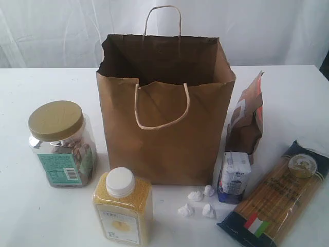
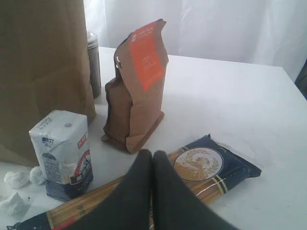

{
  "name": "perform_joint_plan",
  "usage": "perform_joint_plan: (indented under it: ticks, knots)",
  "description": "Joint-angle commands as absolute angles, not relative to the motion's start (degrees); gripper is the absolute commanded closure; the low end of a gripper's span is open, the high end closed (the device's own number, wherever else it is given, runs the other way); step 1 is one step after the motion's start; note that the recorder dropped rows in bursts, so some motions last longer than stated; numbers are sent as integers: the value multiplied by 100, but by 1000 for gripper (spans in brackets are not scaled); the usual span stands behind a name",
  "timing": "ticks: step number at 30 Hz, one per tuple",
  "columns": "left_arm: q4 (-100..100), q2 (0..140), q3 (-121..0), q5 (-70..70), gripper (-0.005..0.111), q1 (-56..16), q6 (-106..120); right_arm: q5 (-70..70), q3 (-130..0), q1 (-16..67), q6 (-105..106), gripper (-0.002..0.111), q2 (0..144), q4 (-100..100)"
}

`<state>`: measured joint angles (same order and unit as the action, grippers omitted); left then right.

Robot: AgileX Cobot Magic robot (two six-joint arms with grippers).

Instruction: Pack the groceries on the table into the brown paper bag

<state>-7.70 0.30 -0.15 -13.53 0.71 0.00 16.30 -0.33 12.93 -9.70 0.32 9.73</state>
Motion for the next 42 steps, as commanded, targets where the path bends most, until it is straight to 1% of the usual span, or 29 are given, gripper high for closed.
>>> perform_joint_plan:
  ticks: [1, 21, 25, 28, 35, 40, 42]
  knots:
    - [-809, 0, 0, -1361, 107, 91, 0, 1642, 0, 1261, -1031, 108, 0, 1004]
    - [-809, 0, 0, -1361, 107, 91, 0, 1642, 0, 1261, -1031, 108, 0, 1004]
    - [-695, 0, 0, -1347, 107, 91, 939, 1642, 0, 1261, -1031, 108, 0, 1004]
    - [-695, 0, 0, -1306, 107, 91, 940, 1642, 0, 1261, -1031, 108, 0, 1004]
    - [-1022, 0, 0, 283, 107, 91, -115, 1642, 0, 1261, -1031, 108, 0, 1004]
    - [-1022, 0, 0, 663, 107, 91, -2375, 1642, 0, 1261, -1031, 108, 0, 1004]
    - [-1022, 0, 0, 797, 107, 91, -2890, 1642, 0, 1261, -1031, 108, 0, 1004]
